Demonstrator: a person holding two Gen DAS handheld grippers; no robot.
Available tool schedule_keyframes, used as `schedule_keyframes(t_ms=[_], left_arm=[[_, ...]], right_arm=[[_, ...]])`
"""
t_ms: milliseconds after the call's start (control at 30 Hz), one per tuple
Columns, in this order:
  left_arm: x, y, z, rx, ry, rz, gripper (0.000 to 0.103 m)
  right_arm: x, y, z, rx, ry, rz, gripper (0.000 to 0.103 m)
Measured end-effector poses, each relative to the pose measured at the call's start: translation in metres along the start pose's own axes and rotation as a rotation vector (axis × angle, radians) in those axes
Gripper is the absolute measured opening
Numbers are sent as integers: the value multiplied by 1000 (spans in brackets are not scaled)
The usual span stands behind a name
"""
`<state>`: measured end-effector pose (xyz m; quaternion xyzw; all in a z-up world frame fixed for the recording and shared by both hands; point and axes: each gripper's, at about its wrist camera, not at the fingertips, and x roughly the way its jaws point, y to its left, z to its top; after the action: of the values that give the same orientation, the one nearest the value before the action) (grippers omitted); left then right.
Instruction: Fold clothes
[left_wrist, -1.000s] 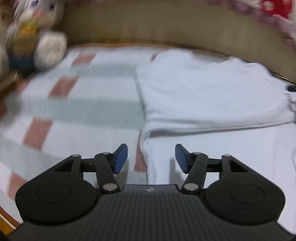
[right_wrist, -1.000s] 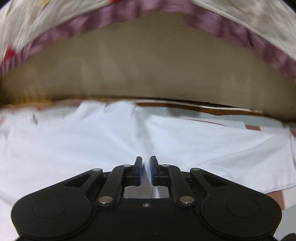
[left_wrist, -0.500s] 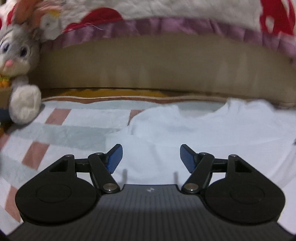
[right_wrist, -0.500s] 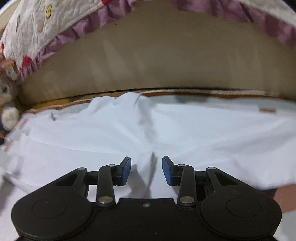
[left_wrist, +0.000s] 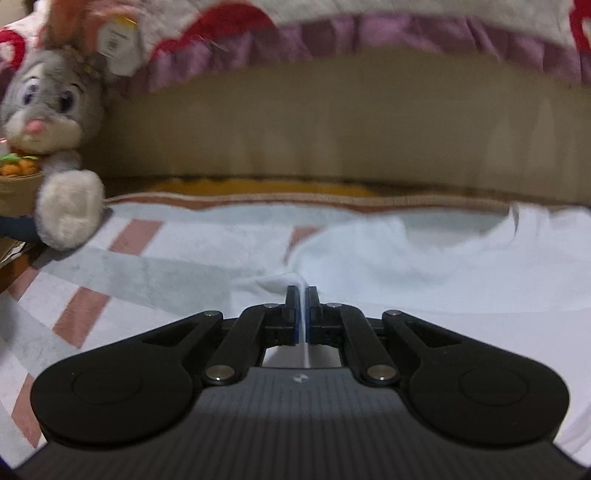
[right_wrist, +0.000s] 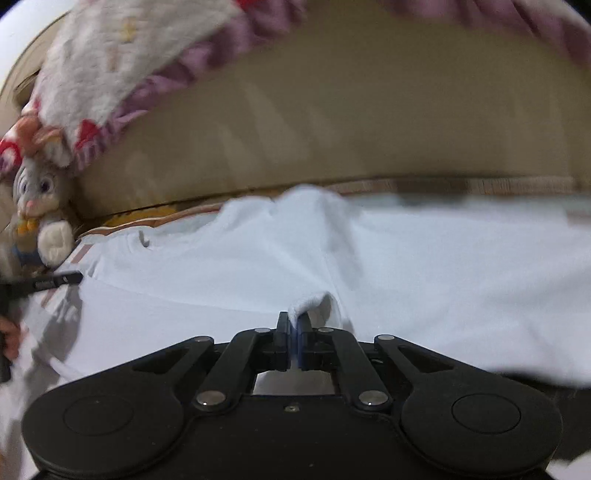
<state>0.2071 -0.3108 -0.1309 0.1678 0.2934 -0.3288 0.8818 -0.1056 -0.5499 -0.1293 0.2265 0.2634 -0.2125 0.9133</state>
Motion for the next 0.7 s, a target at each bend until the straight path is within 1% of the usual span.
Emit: schedule_keyframes(t_ms=[67, 133, 233, 267, 300, 333, 367, 400, 433, 467, 500, 600, 633, 667, 700], left_arm=[[-4, 12, 5, -53, -19, 25, 2], [0, 28, 7, -144, -30, 29, 2], [23, 46, -4, -272, -4, 26, 3], [30, 50, -7, -294, 4, 37, 5], [34, 47, -10, -257, 6, 82, 9], [32, 47, -12, -245, -7, 118, 9], [30, 46, -13, -233, -19, 155, 13], [26, 45, -15, -226, -33, 175, 24], [16, 46, -17, -236, -50, 146, 31], [6, 46, -18, -246, -68, 118, 44], [-3, 45, -20, -246, -80, 86, 49], [-24, 27, -33, -150, -59, -21, 49], [-27, 19, -40, -97, -26, -15, 49], [-29, 13, -48, -49, 6, 7, 49], [-31, 11, -56, -23, 29, 26, 49]], right_arm=[[-9, 12, 9, -61, -65, -11, 5], [-11, 22, 20, -134, -117, -3, 4], [11, 30, 35, -249, -151, -6, 4], [22, 26, 38, -260, -157, -2, 7], [35, 19, 40, -242, -138, -17, 15], [48, 12, 42, -219, -116, -34, 38], [51, 3, 39, -184, -101, -67, 45], [54, -5, 35, -147, -88, -103, 45], [56, -14, 32, -110, -76, -139, 45], [49, -21, 27, -89, -59, -141, 45], [48, -23, 25, -51, -42, -119, 45], [46, -27, 22, 73, 9, -44, 47], [46, -29, 21, 114, 26, -18, 48], [45, -30, 20, 156, 43, 7, 52], [45, -31, 19, 197, 60, 32, 54]])
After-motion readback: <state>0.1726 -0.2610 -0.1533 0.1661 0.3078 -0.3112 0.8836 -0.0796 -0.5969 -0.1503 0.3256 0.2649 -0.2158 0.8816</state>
